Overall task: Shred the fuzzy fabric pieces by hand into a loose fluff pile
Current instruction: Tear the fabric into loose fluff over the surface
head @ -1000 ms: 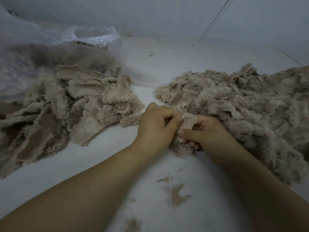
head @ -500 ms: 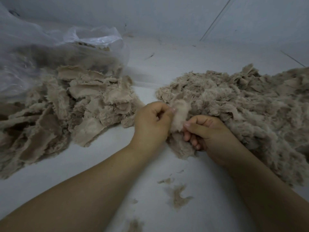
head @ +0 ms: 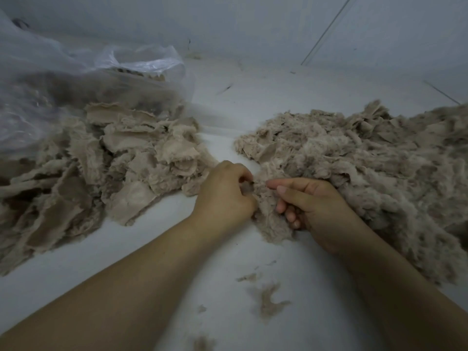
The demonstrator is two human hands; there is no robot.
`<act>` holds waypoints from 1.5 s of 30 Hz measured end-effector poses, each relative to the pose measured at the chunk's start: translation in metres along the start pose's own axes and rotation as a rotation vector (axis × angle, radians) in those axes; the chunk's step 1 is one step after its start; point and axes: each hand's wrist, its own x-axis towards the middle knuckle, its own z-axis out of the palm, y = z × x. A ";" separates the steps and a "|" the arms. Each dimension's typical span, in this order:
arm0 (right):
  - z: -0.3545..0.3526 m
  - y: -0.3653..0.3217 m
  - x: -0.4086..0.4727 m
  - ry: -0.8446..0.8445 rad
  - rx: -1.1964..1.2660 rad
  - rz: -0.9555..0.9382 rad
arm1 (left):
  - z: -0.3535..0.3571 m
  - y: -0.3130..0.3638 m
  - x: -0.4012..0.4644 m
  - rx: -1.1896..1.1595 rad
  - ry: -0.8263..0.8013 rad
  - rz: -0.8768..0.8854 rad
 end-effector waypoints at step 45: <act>0.008 -0.011 -0.012 -0.177 0.067 -0.106 | 0.011 0.014 -0.006 -0.916 -0.074 -0.176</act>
